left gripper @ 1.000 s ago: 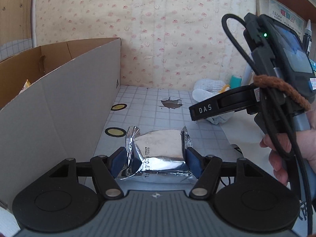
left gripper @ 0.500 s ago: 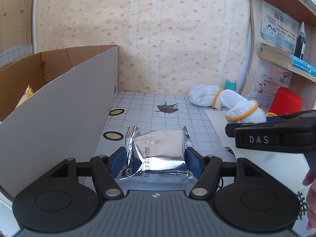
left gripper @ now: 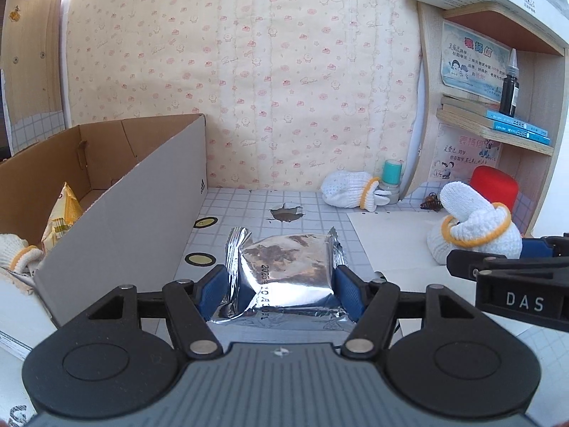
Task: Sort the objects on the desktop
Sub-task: 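Lift the foil packet and glove and carry both over the shoebox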
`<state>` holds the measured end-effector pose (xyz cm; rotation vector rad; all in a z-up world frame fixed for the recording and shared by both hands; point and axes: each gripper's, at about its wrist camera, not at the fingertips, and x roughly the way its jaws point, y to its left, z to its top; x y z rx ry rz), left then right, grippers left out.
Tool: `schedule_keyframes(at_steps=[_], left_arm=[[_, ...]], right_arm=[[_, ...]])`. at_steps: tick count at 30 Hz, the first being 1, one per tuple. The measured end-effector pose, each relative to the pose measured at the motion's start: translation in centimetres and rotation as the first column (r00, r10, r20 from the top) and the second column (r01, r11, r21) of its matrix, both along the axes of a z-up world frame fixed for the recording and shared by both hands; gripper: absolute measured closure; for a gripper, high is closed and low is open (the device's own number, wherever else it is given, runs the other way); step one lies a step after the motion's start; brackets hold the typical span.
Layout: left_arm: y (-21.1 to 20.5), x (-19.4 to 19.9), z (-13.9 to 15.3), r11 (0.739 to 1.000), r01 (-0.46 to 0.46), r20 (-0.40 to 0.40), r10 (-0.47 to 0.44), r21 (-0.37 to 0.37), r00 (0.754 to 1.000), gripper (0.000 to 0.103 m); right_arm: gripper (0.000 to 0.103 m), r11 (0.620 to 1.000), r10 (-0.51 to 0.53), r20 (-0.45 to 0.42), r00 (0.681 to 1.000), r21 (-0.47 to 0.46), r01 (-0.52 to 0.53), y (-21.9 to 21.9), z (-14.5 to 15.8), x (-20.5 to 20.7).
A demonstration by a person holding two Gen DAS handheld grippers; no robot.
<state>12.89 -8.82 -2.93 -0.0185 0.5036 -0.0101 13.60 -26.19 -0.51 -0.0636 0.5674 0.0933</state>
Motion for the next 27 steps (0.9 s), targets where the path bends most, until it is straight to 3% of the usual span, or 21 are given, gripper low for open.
schedule_keyframes(at_steps=[27], left_arm=[[1.1,-6.2,5.5,1.000,-0.024,0.159,0.021,0.017,0.987,0.035]], right_arm=[[0.046,0.999,0.026,0.136,0.990,0.026,-0.030,2.1,4.5,-6.5]])
